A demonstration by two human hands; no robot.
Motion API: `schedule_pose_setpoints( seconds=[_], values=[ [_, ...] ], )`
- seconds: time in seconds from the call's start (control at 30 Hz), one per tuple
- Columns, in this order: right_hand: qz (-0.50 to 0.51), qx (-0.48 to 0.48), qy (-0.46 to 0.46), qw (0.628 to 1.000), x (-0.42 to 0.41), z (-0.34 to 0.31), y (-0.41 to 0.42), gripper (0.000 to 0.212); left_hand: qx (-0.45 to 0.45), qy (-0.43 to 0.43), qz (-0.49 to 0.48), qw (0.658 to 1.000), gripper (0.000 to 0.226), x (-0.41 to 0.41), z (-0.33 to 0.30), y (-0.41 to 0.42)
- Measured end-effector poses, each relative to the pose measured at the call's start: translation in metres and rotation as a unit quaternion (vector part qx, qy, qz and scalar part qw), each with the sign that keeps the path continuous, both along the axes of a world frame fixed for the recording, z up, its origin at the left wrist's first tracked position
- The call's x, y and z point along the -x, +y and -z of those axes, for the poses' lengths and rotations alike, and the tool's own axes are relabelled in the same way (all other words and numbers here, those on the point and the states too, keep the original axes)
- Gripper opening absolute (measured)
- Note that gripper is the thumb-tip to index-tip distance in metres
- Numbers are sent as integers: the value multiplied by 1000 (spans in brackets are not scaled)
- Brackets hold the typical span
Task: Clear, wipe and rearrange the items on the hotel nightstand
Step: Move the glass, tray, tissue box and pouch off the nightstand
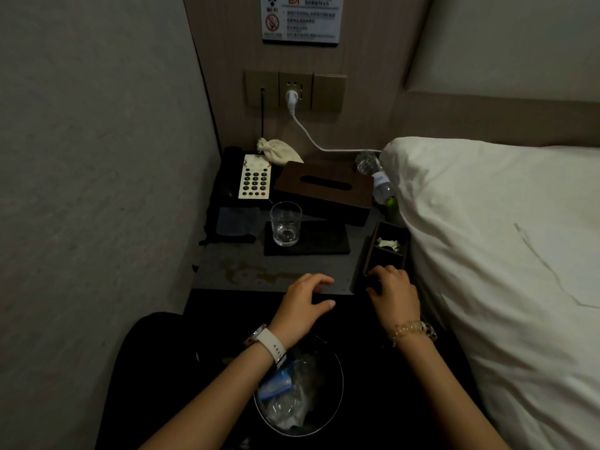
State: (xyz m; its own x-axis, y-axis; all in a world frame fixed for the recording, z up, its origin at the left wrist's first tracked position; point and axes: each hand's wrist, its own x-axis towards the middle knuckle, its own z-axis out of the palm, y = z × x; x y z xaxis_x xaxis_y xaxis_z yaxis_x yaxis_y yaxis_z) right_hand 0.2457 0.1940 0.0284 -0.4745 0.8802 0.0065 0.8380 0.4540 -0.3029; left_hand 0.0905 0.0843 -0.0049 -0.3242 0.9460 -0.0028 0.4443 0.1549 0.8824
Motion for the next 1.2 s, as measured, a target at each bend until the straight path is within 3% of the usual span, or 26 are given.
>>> schedule_pose_setpoints(
  seconds=[0.33, 0.5, 0.67, 0.87, 1.2],
  values=[
    [8, -22, 7, 1000, 5, -8, 6, 18, 71, -197, -31, 977, 48, -12, 4, 20],
    [-2, -51, 39, 998, 10, -13, -1, 19, 94, -299, -44, 949, 51, -20, -6, 24],
    [-28, -88, 86, 992, 19, -25, -24, 15, 62, -411, -58, 908, 40, -30, -25, 24],
    [-76, -163, 95, 979, 18, -50, -47, 9, -23, -426, -94, 900, 36, -31, -55, 17],
    [-159, -195, 110, 962, -48, -107, -45, 25, -38, -341, -38, 939, 29, -40, -116, 31]
  ],
)
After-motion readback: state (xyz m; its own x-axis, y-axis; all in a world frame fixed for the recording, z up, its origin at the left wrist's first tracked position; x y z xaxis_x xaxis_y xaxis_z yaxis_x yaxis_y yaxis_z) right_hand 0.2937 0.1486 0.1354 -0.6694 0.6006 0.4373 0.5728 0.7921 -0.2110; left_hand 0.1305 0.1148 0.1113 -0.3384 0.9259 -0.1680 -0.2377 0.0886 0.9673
